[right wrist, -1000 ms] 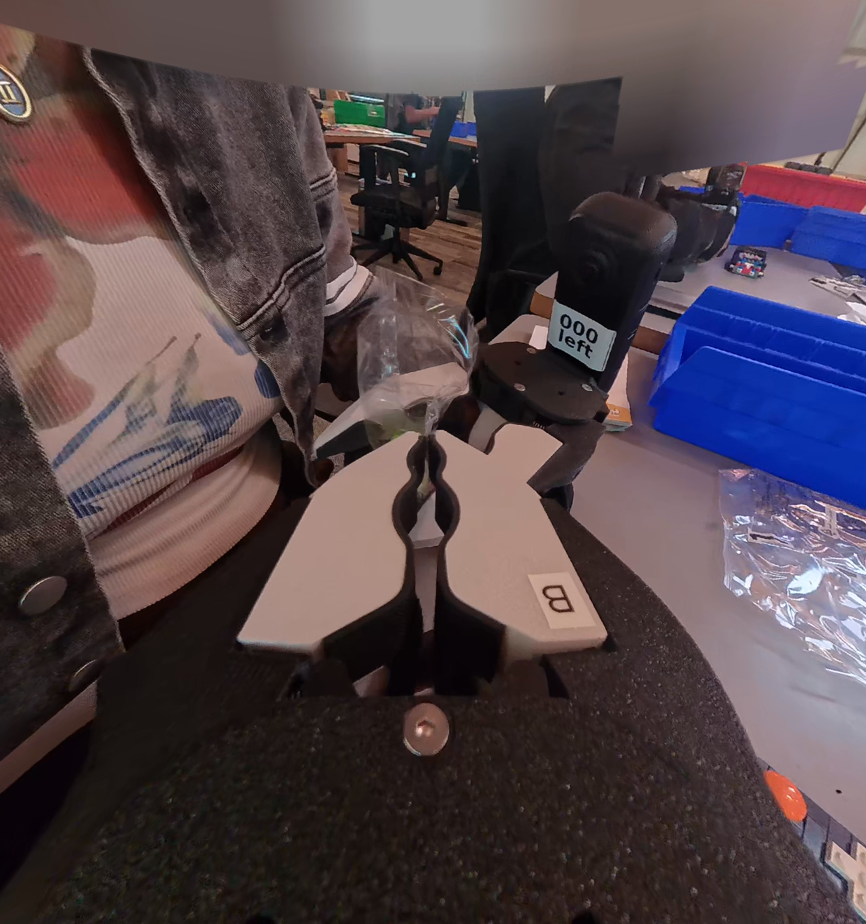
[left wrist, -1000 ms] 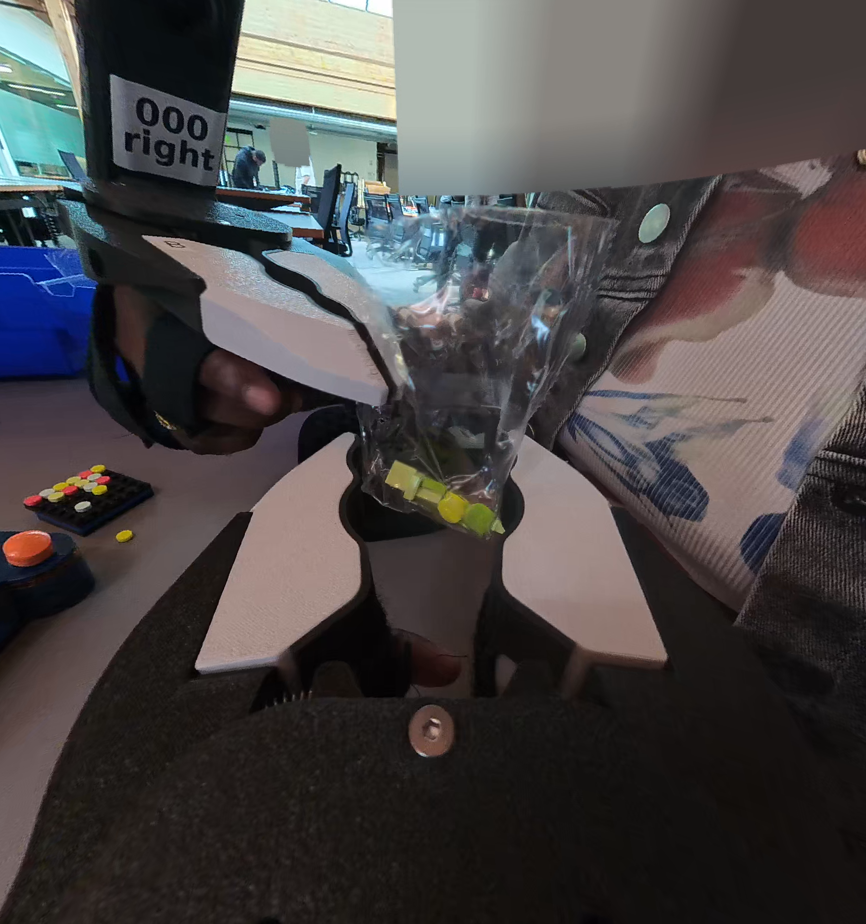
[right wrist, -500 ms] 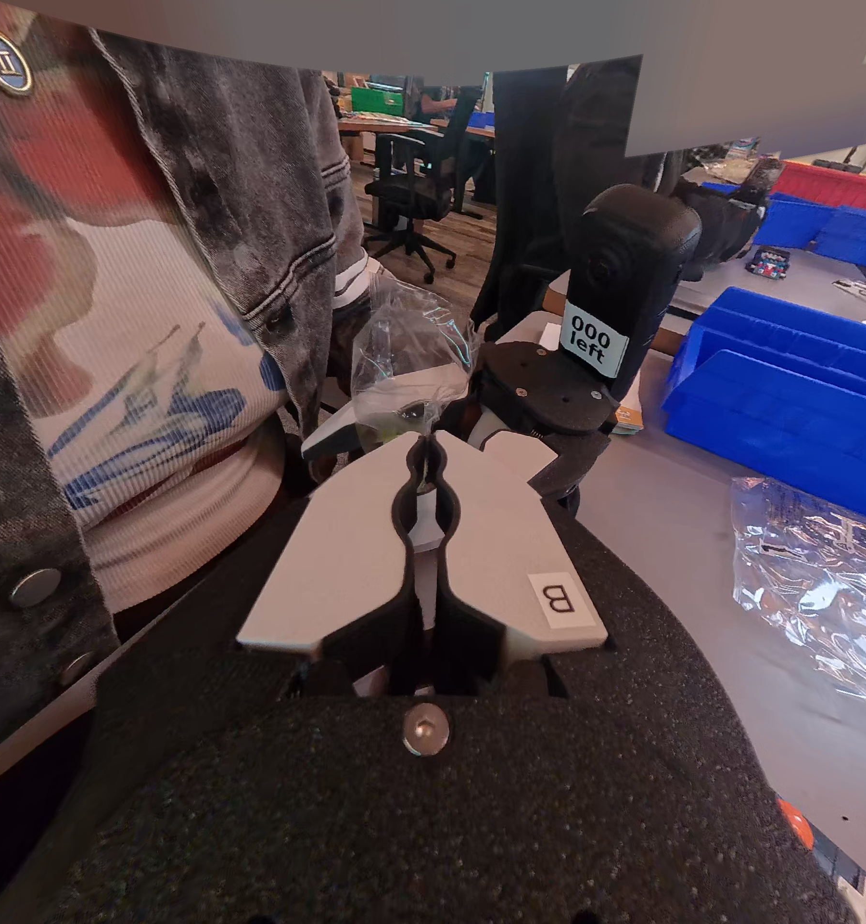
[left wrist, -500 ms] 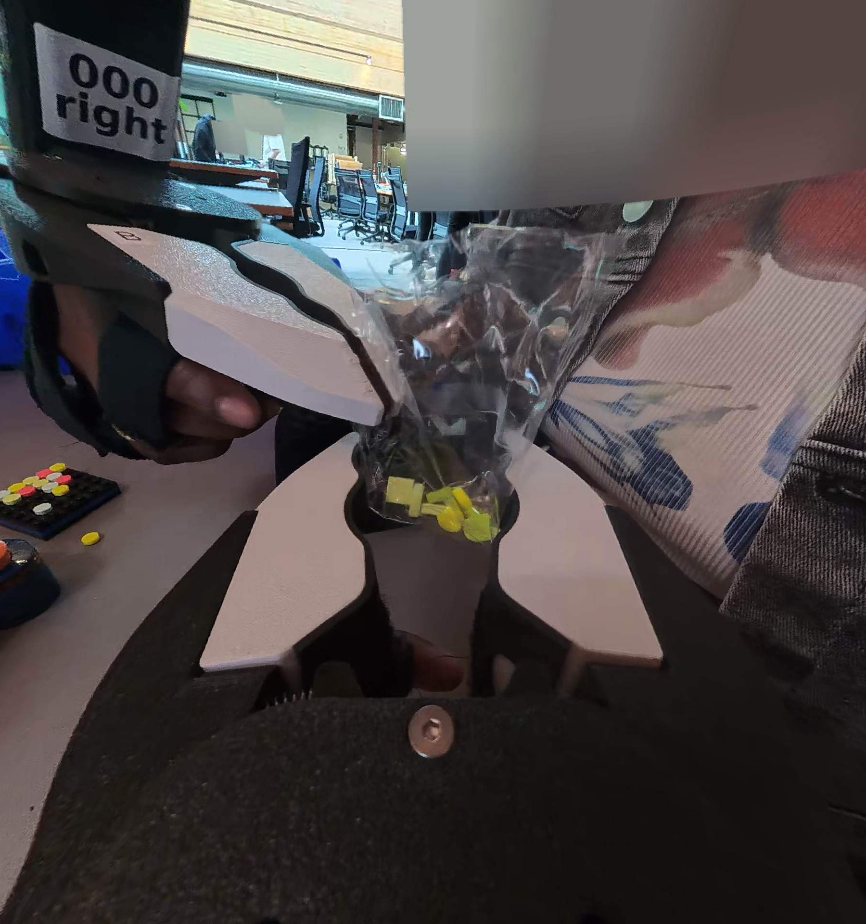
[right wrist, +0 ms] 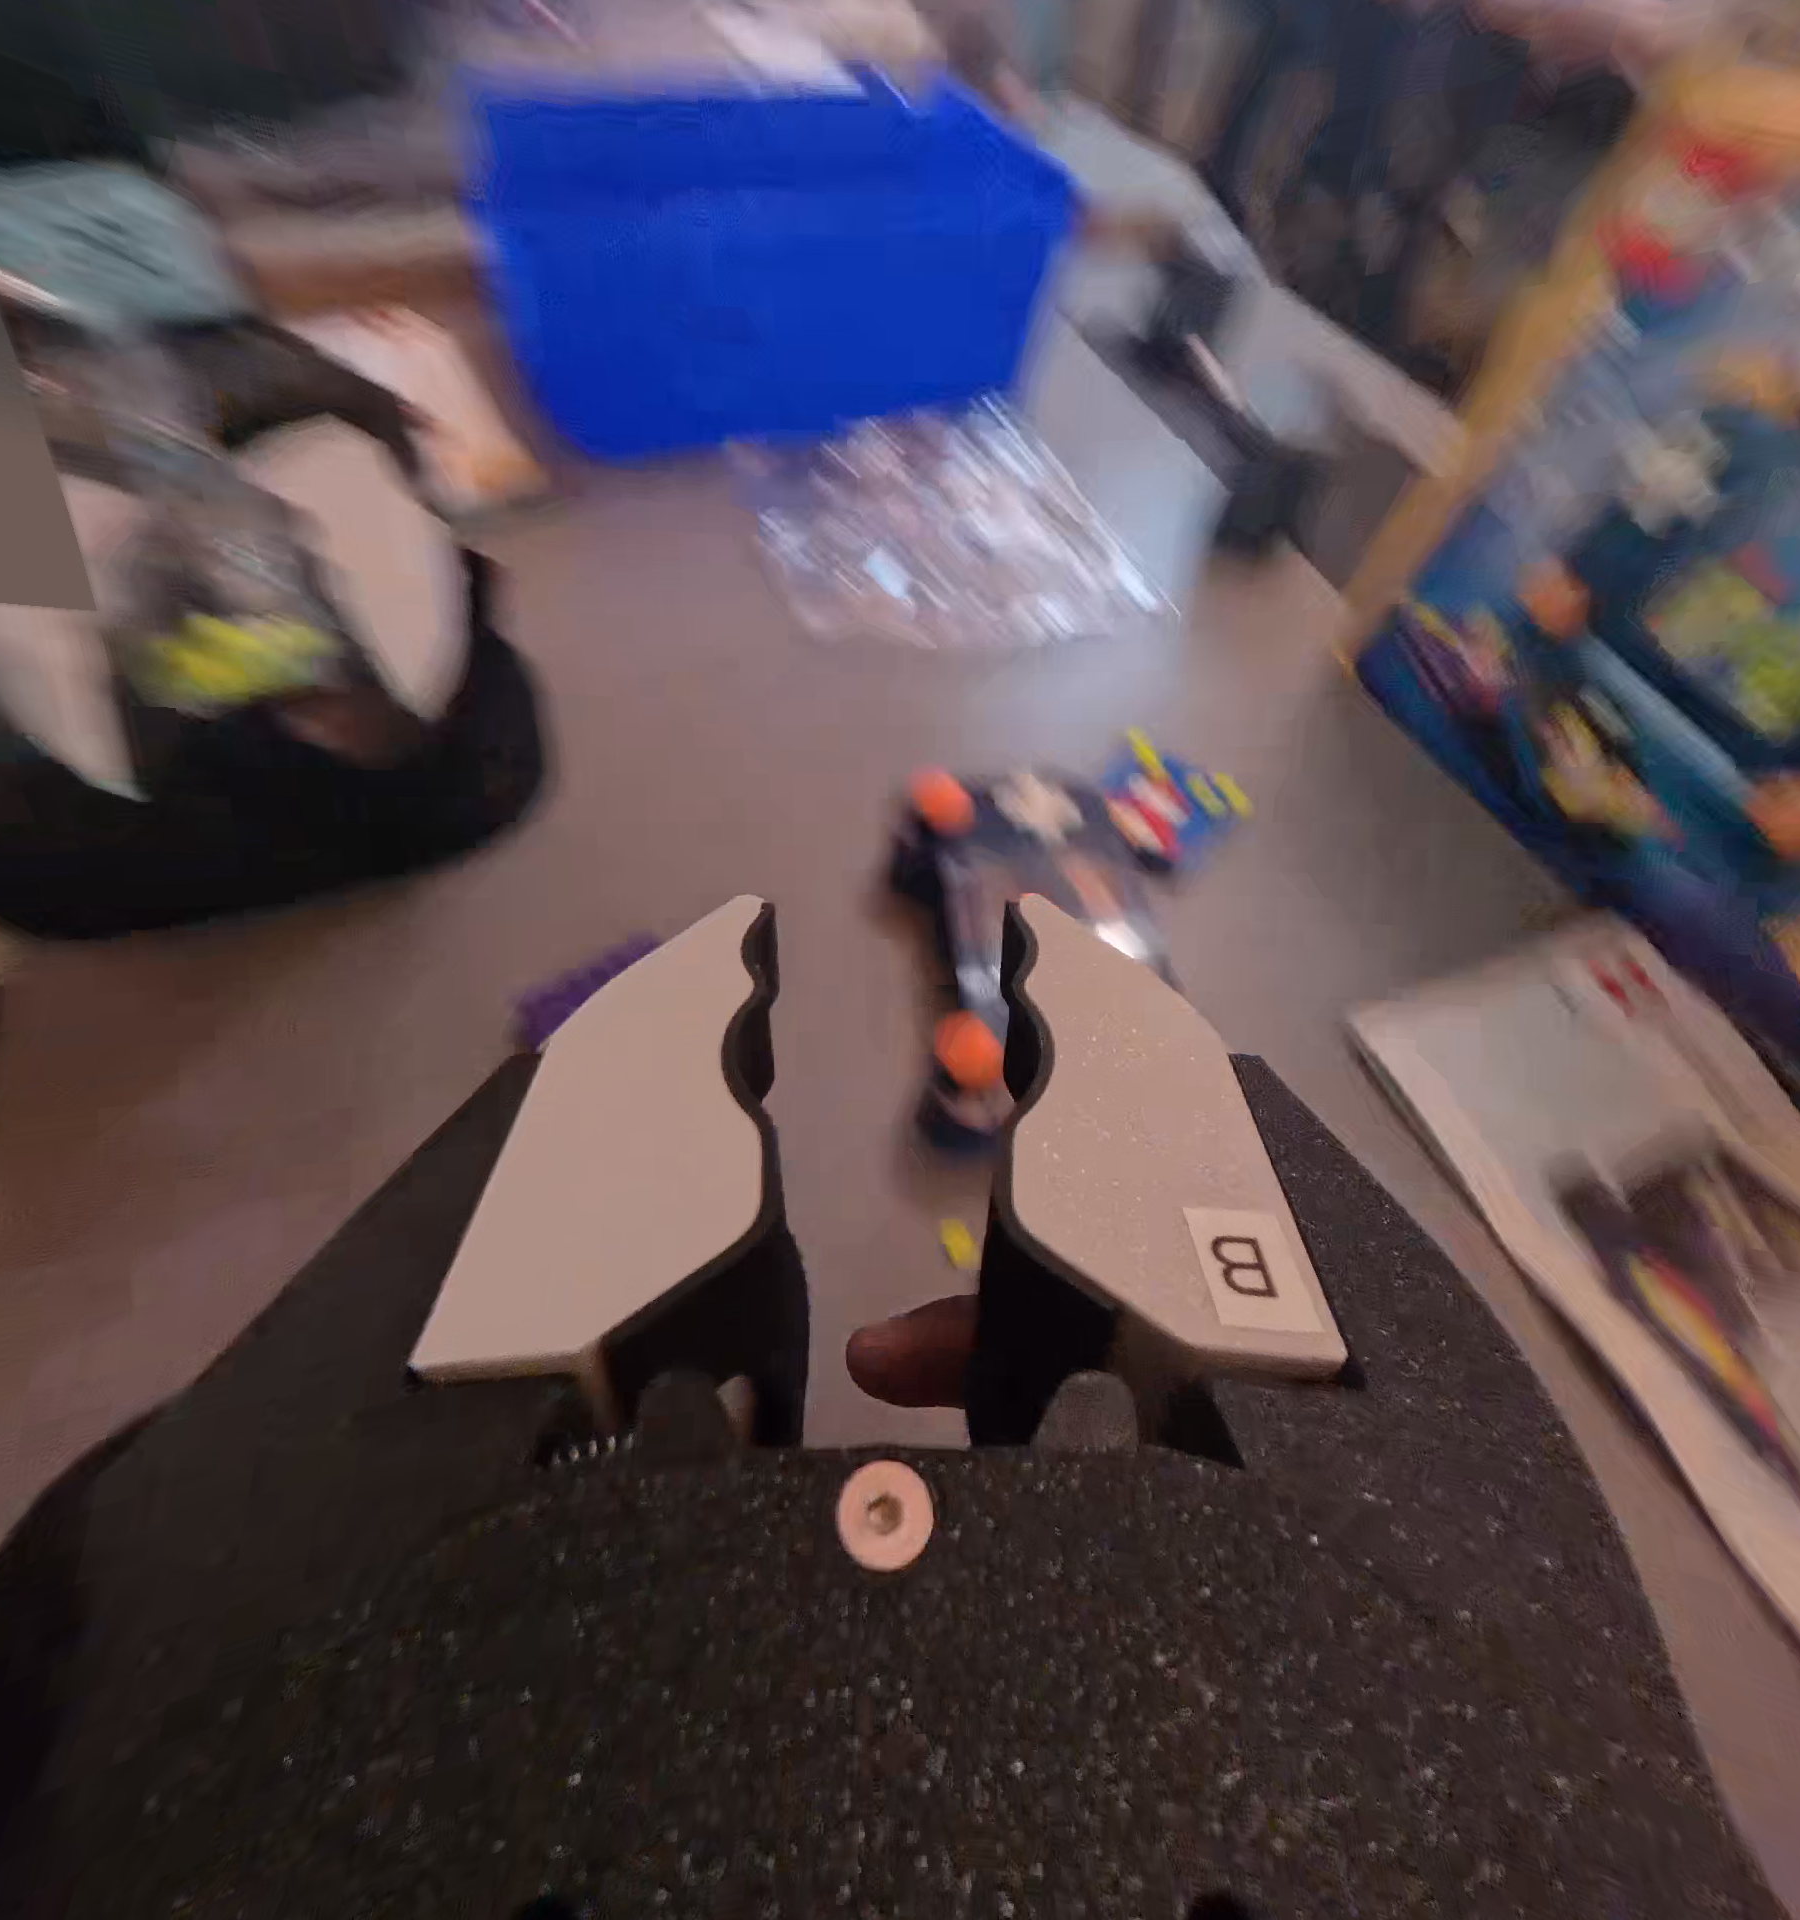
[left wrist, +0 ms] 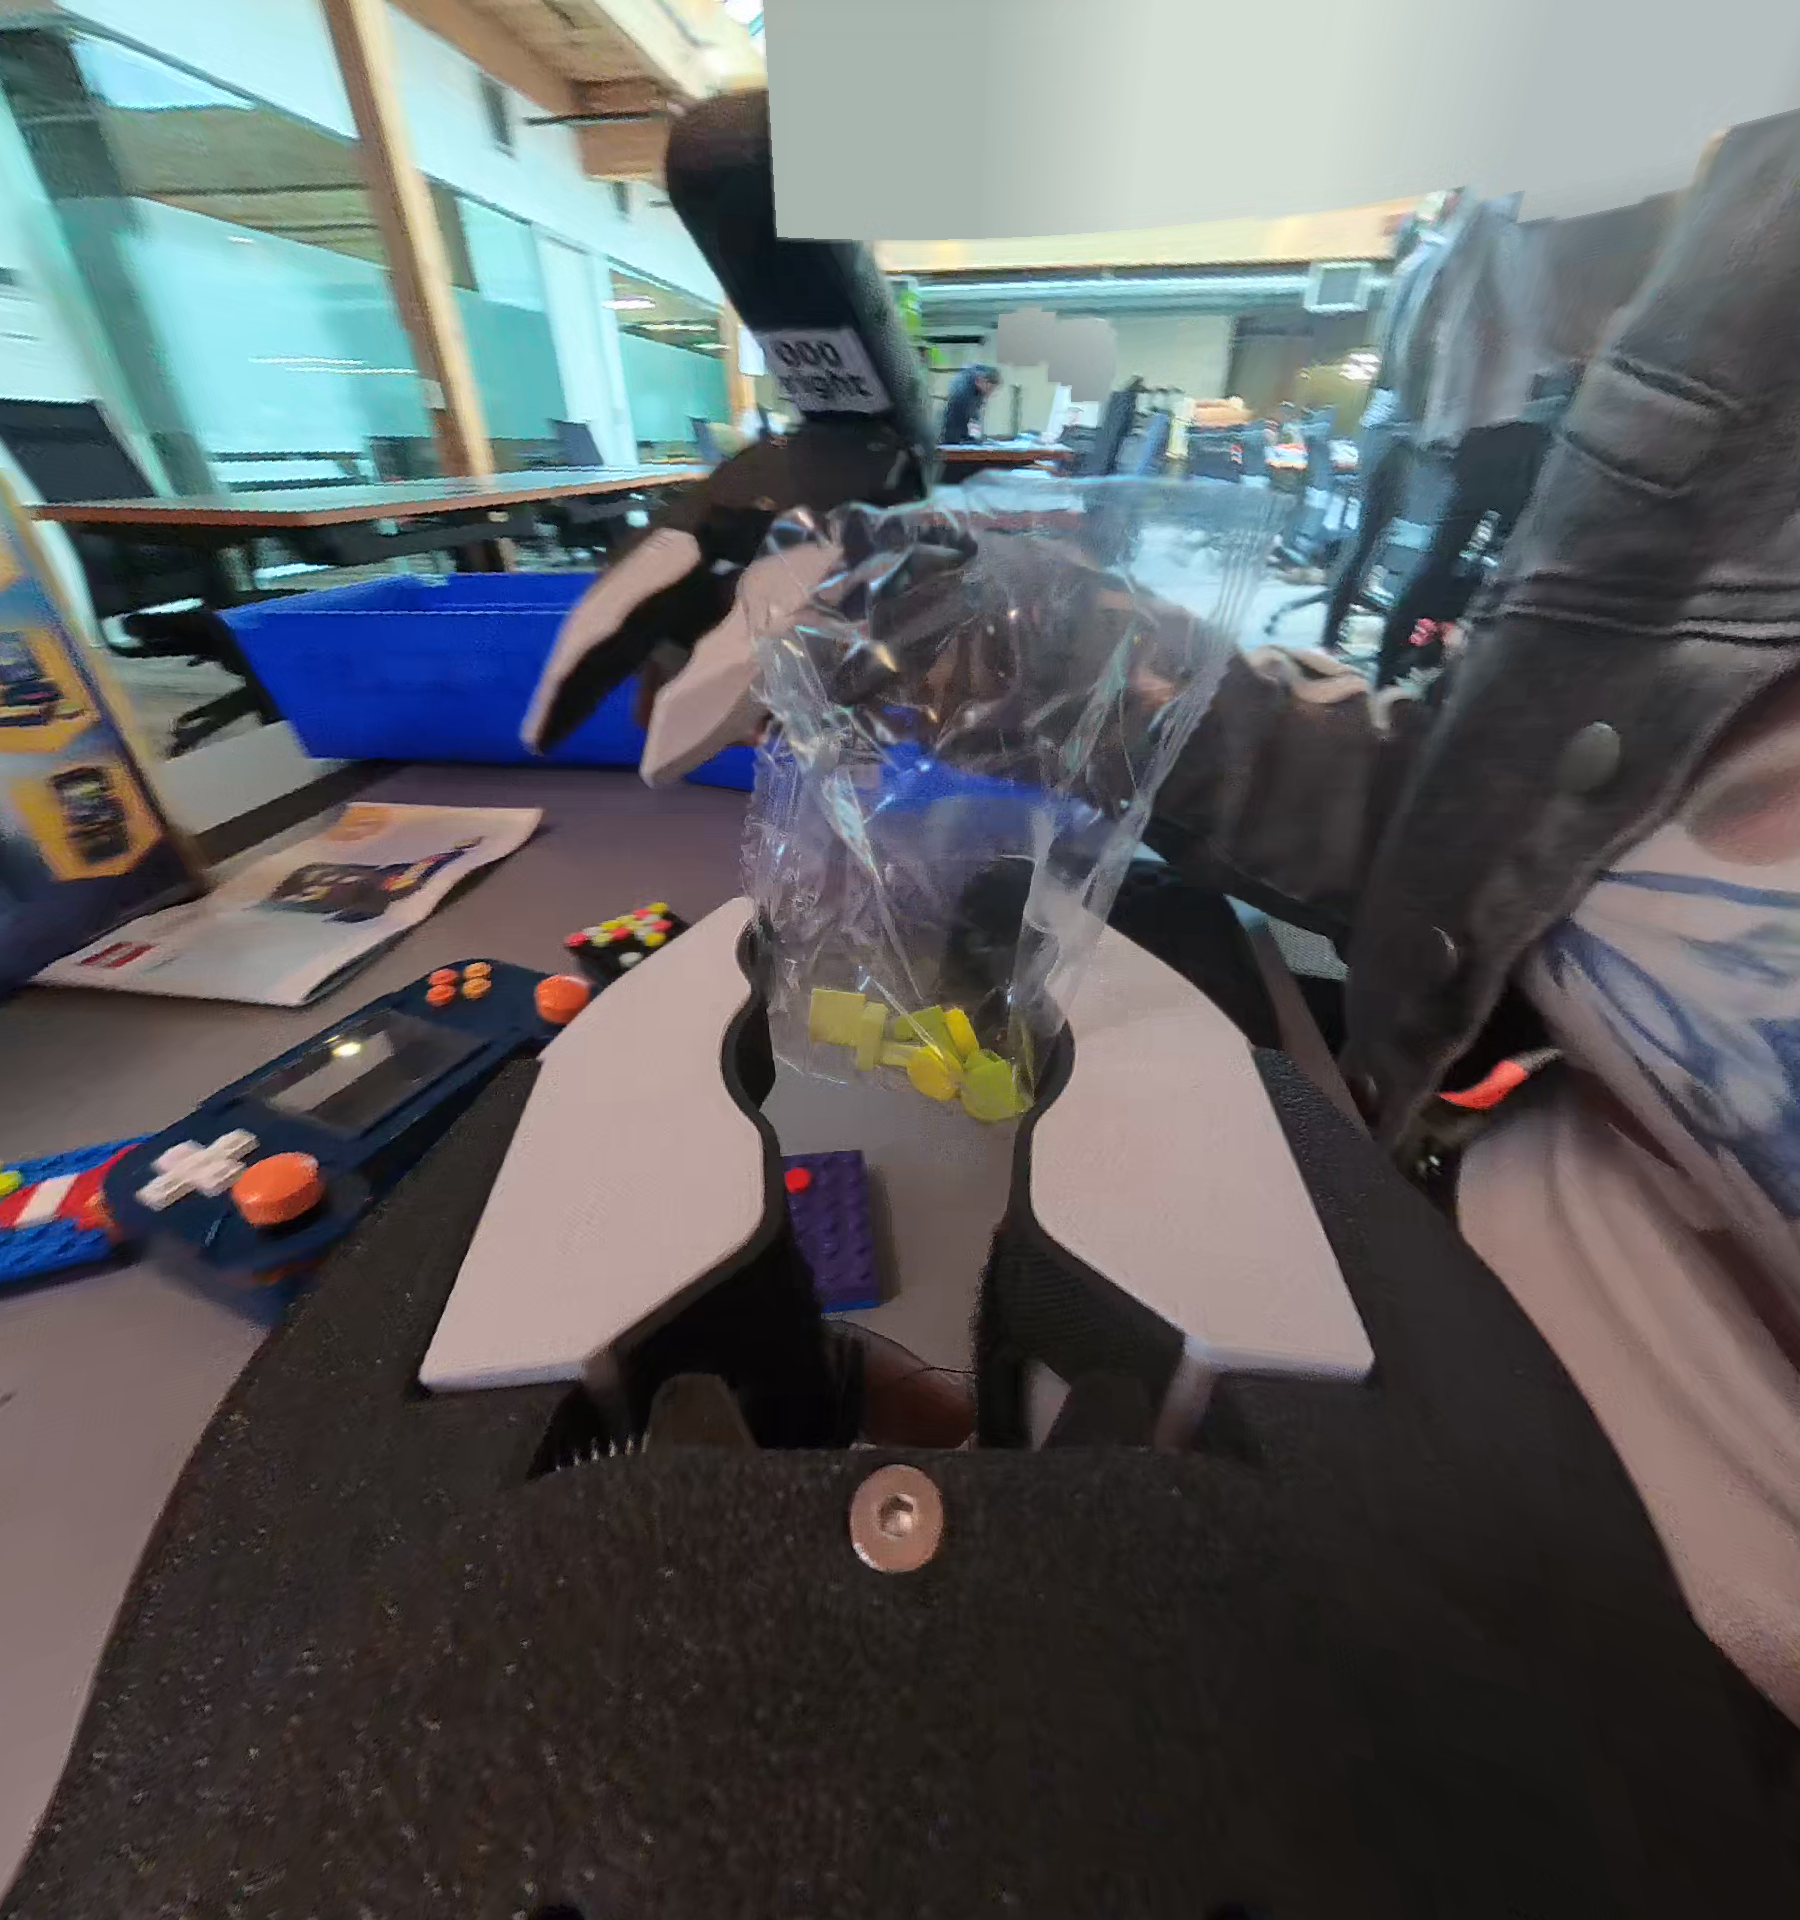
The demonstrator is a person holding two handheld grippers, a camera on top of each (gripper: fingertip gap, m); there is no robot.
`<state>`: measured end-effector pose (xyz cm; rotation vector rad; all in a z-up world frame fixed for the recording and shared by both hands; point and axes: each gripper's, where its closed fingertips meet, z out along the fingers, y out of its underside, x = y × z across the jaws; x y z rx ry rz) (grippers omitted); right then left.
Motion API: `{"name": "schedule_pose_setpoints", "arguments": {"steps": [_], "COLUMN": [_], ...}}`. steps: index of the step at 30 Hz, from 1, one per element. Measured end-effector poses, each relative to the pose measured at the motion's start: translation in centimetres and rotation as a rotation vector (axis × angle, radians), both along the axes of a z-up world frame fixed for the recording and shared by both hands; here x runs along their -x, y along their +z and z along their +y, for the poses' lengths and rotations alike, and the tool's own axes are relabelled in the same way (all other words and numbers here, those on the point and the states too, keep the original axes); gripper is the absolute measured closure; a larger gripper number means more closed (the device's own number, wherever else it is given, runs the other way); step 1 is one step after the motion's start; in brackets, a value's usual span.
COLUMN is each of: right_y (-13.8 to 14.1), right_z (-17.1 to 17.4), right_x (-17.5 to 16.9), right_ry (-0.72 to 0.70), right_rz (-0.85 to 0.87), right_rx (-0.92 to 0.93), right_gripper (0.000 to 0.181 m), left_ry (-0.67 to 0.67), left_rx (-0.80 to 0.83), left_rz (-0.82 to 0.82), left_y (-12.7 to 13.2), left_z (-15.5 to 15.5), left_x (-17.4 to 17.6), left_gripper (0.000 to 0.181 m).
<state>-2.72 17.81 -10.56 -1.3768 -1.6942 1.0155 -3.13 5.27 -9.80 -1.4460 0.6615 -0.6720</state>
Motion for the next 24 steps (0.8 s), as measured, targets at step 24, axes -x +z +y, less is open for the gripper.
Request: {"name": "schedule_pose_setpoints", "arguments": {"steps": [24], "right_y": [-10.8], "right_z": [2.9], "right_x": [-2.5], "right_ry": [-0.145], "right_rz": [-0.387], "right_rx": [-0.051], "right_gripper": [0.174], "left_ry": [0.021], "left_rx": [0.078], "left_rz": [0.002], "left_y": [-1.3], "left_z": [0.8], "left_x": [0.2], "left_gripper": [0.136]}}
